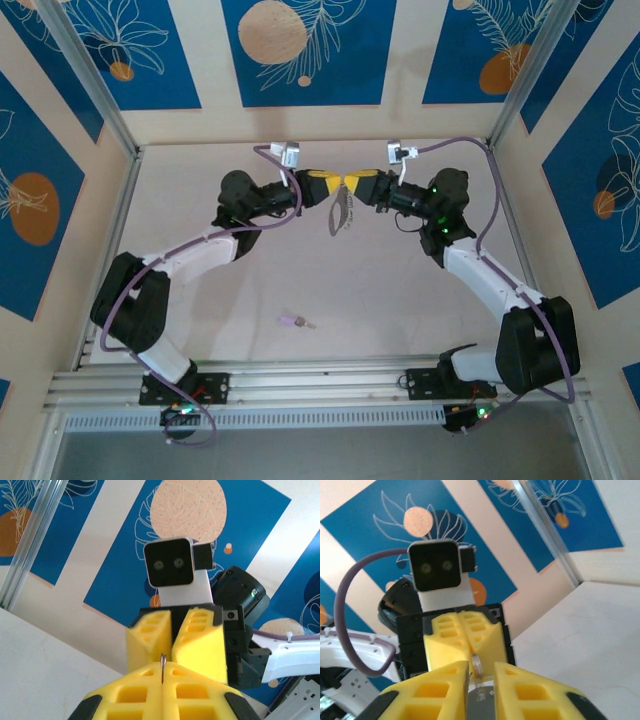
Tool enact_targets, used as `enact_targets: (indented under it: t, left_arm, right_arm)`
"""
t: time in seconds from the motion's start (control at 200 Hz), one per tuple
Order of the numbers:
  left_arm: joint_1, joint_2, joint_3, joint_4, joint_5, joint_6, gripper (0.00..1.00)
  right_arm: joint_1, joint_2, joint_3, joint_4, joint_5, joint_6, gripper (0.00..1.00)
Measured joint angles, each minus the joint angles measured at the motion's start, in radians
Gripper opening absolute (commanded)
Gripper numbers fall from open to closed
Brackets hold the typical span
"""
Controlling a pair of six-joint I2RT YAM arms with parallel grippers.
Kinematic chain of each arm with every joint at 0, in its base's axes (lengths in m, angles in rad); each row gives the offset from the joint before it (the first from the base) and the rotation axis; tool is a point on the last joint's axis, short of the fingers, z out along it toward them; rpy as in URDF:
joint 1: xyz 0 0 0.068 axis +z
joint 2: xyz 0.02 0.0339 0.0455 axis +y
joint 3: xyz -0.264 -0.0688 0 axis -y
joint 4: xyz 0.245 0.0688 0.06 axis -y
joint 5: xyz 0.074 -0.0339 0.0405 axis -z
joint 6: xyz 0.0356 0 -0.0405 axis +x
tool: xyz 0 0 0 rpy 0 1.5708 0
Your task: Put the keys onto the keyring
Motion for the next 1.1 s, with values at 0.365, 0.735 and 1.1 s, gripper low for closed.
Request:
enact_targets:
  t: [0.365, 0.735, 1.1]
  left_arm:
    - [-0.002, -0.045, 0.216, -0.514, 0.114, 0.364, 0.00]
    - [-0.002, -0.004, 0.533, -1.189, 0.184, 0.813, 0.00]
    - [-0.002, 0.033, 0.576, -1.469, 0.182, 0.985, 0.00]
  right_arm:
    - [-0.153, -0.210, -0.028, -0.219, -0.017, -0.087, 0.47]
    - [-0.096, -0.175, 0.003, -0.326, -0.154, -0.192, 0.47]
    - [-0.016, -0.085, 0.070, -0.370, -0.183, -0.264, 0.39]
